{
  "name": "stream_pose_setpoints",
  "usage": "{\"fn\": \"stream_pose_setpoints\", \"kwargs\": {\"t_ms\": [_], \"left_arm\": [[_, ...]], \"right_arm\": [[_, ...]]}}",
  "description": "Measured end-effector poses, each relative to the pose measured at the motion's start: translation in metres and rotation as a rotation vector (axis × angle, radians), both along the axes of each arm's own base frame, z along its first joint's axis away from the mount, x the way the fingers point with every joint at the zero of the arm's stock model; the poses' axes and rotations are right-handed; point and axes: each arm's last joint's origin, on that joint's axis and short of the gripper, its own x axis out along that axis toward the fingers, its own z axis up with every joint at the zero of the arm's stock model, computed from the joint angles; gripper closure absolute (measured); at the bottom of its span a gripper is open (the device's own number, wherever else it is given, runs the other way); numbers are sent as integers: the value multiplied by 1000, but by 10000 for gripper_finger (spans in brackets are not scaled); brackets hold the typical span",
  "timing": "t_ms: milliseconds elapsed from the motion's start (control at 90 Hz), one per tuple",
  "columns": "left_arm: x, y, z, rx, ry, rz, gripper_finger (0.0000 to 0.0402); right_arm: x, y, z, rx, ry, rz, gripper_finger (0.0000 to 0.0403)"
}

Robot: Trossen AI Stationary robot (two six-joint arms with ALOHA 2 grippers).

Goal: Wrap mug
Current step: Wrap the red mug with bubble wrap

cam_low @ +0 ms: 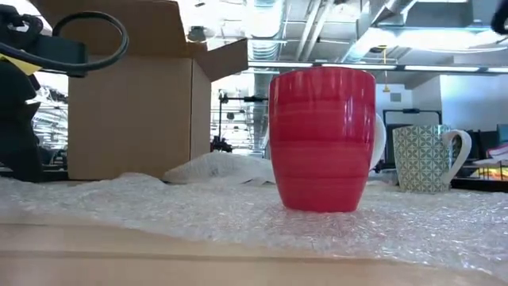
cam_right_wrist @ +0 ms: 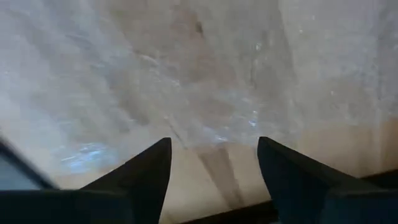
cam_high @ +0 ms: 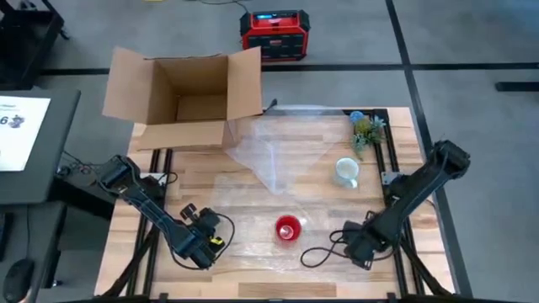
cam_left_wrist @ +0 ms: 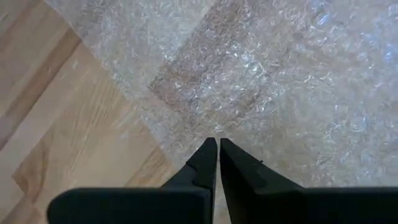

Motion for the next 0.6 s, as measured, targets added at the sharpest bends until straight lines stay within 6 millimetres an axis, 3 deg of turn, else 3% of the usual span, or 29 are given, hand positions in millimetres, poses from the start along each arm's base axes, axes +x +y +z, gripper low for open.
{"fn": "stream_pose_setpoints", "kwargs": {"t_ms": [600], "left_arm": [[-7, 6, 6, 39, 29, 43, 402]], "right_arm": [[7, 13, -35, -48, 53, 91, 255]]}}
